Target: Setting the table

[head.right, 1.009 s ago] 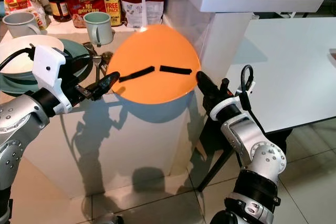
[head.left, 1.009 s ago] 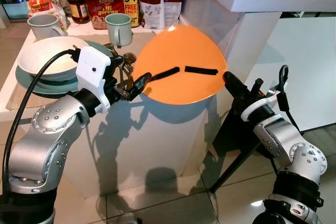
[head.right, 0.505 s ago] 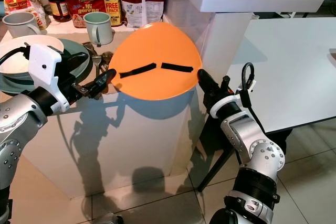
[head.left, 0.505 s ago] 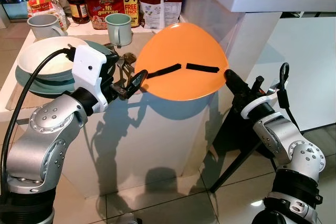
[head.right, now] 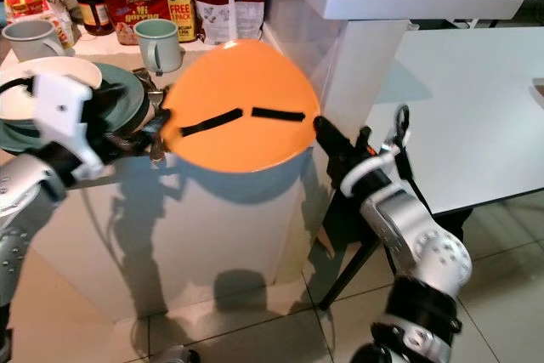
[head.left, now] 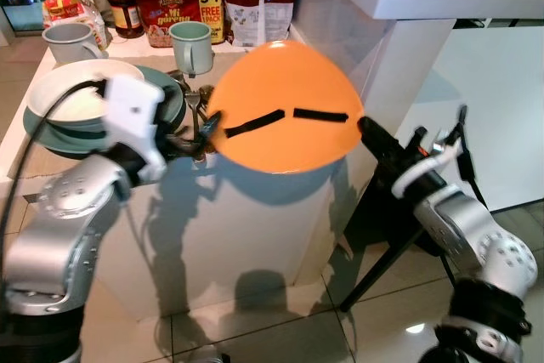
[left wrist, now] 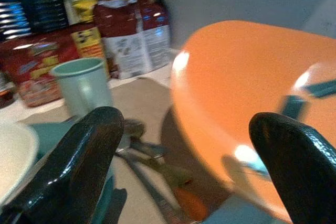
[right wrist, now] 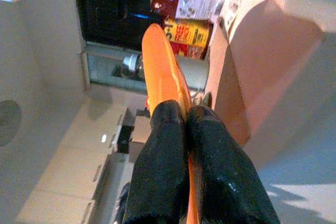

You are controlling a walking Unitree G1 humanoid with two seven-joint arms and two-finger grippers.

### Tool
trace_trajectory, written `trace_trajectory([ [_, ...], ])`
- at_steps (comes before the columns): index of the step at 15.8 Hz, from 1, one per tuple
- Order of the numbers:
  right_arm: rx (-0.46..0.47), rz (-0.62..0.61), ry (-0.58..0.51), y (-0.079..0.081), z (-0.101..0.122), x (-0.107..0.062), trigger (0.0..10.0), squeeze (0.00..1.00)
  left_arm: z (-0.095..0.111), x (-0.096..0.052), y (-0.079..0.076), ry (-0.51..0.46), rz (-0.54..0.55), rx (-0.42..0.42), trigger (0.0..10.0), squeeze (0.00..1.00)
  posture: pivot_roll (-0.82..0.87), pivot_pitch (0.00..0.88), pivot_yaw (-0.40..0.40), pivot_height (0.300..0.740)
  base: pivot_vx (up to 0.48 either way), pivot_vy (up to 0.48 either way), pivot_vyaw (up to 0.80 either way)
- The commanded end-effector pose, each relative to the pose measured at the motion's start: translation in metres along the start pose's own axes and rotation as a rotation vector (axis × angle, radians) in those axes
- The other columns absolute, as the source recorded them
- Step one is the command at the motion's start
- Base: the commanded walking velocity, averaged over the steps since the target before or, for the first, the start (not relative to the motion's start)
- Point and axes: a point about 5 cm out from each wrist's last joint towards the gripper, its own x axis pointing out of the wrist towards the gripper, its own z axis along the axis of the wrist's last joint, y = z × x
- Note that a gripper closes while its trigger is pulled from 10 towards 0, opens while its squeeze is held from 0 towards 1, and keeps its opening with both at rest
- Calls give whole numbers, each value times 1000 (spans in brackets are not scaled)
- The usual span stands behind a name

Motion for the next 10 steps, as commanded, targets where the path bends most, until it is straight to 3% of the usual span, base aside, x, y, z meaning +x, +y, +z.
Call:
trace_trajectory([
  [1, -37, 66, 32, 16, 5, -10, 10000, 0, 1, -5, 8, -8, 41, 16, 10000, 0, 54, 20, -45, 740, 0, 0, 0],
  [6, -41, 42, 36, 14, 12, -24, 10000, 0, 4, -5, 14, -22, 66, 23, 10000, 0, 47, 22, -37, 740, 0, 0, 0],
  [10, -15, -1, -27, 9, 12, -6, 10000, 0, 9, -2, 4, -52, 0, 20, 10000, 0, 59, 31, -28, 740, 0, 0, 0],
])
